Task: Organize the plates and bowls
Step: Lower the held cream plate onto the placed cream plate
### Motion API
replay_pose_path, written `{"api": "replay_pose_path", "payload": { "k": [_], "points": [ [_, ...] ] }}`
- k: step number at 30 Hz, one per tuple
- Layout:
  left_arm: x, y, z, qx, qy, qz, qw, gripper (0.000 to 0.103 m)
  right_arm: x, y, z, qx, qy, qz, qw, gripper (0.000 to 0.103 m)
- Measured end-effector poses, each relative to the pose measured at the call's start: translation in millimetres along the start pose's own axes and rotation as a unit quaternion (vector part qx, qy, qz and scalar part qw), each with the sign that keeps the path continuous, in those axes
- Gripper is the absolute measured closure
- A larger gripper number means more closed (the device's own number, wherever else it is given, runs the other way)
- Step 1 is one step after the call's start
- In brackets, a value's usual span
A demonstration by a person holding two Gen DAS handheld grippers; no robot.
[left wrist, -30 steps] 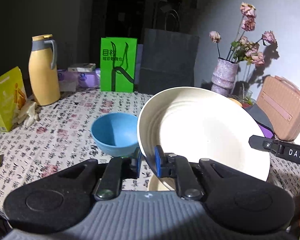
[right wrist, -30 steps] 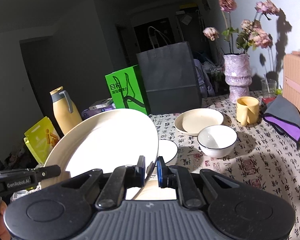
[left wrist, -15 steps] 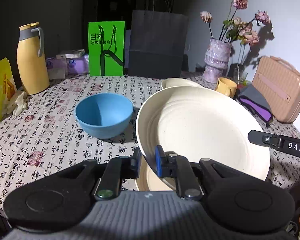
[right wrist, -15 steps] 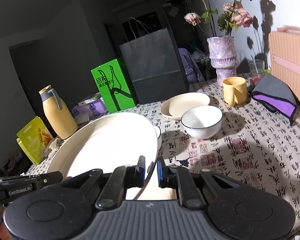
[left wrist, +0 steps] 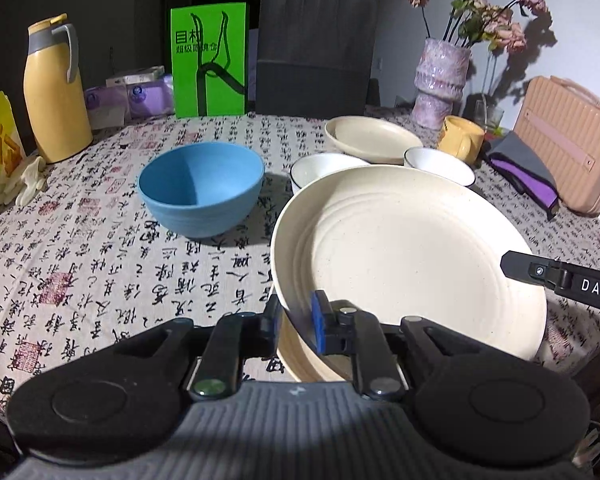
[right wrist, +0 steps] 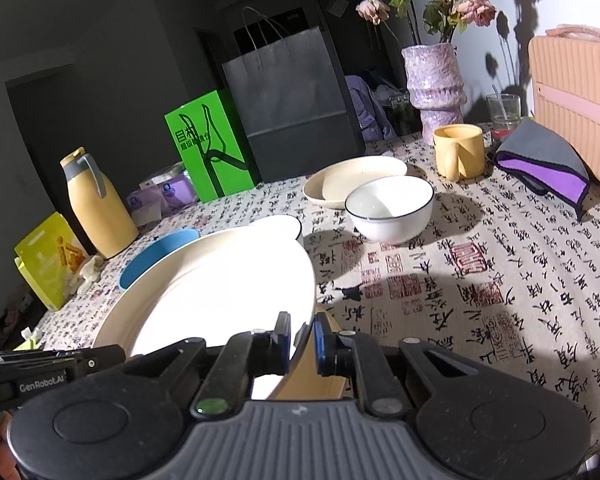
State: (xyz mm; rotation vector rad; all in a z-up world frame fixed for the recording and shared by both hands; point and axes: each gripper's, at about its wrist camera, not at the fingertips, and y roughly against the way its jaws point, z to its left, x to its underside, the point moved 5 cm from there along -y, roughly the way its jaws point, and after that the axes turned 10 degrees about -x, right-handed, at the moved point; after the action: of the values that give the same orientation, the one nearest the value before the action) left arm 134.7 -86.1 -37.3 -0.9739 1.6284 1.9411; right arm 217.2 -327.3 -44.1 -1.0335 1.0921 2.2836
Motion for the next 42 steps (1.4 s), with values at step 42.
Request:
{"api": "replay_pose_path", "payload": {
  "k": [42],
  "points": [
    [31,-48,-12,-0.044,-0.034,0.035,0.9978,0.086,44,-46,5,0.109,0.111,0.031,0.987,0.091]
  ]
}}
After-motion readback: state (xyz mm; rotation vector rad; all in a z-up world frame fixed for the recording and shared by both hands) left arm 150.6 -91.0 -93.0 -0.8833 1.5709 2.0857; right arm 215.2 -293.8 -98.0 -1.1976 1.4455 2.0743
